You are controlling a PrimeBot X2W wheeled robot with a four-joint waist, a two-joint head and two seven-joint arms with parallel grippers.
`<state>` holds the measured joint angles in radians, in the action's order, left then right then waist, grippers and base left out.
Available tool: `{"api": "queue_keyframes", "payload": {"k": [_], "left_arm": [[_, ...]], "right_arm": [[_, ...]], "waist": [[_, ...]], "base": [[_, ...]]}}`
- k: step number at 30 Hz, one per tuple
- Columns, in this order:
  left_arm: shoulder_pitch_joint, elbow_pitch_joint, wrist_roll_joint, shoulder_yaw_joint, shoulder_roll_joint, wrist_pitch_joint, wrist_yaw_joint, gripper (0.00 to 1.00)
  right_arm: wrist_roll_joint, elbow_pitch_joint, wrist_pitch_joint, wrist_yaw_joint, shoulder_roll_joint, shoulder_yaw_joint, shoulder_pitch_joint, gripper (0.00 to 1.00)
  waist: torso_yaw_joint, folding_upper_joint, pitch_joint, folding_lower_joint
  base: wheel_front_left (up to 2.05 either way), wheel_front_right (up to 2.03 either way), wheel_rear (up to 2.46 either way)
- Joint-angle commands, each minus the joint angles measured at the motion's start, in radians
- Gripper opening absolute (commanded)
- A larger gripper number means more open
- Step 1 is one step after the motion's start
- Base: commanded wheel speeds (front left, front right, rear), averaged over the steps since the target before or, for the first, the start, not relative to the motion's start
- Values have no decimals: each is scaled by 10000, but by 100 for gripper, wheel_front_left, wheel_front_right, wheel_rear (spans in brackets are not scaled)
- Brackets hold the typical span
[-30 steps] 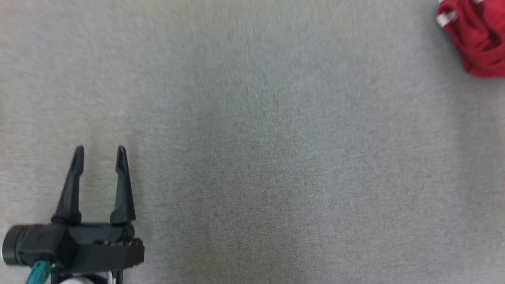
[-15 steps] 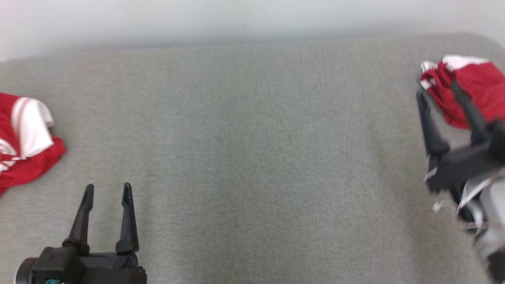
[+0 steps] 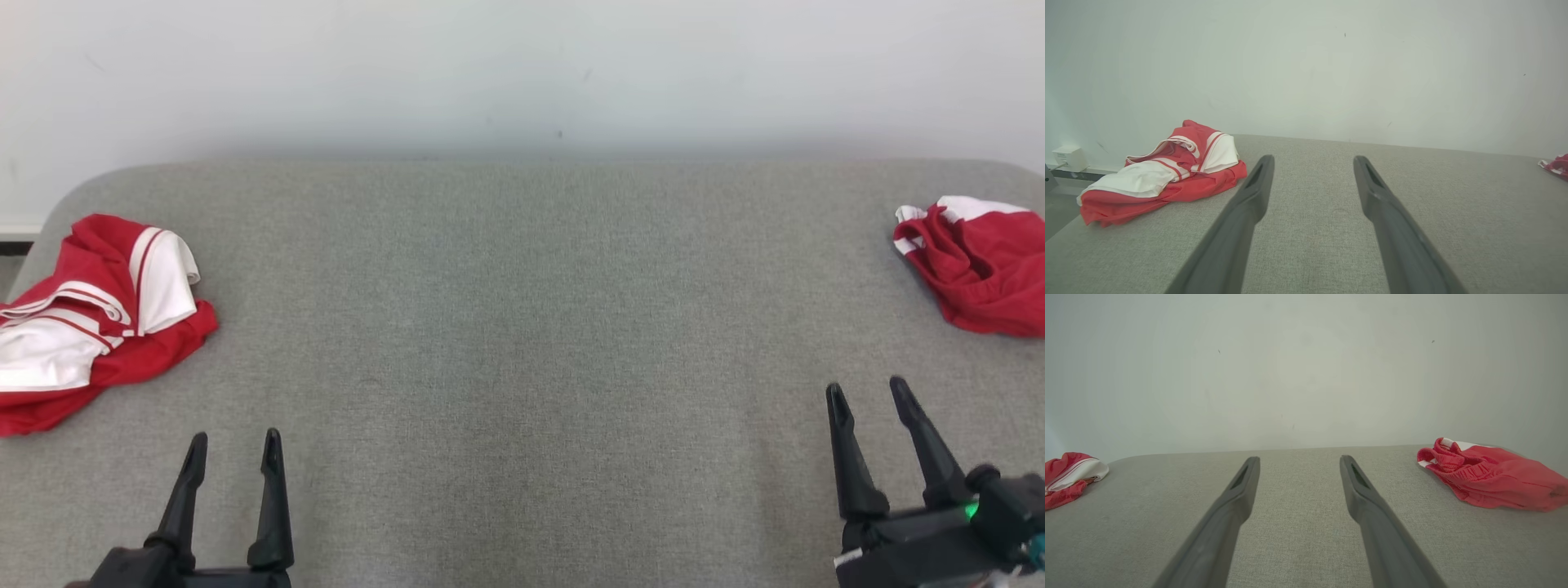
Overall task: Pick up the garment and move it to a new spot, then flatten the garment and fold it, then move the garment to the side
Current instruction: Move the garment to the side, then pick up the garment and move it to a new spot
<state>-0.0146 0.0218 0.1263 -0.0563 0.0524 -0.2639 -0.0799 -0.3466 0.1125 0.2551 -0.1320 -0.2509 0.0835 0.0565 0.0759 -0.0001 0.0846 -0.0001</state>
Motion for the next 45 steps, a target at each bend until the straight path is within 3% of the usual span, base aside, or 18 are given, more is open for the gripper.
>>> {"api": "queue_keyframes", "payload": {"k": [1, 20, 45], "left_arm": [[-190, 52, 65, -38, -12, -1, -33, 100], [-528, 763, 153, 160, 5, -1, -209, 100], [-343, 795, 201, 243, 243, -1, -191, 100]], "right_arm": [[114, -163, -32, 26, 144, -100, -257, 100], [635, -1069, -291, 26, 1162, -689, -1656, 100], [819, -1056, -389, 26, 1478, -836, -1880, 100]], "waist": [[63, 1, -258, 1], [-104, 1, -1005, 1], [-72, 1, -1107, 1]], "base": [[0, 0, 0], [0, 0, 0], [0, 0, 0]]}}
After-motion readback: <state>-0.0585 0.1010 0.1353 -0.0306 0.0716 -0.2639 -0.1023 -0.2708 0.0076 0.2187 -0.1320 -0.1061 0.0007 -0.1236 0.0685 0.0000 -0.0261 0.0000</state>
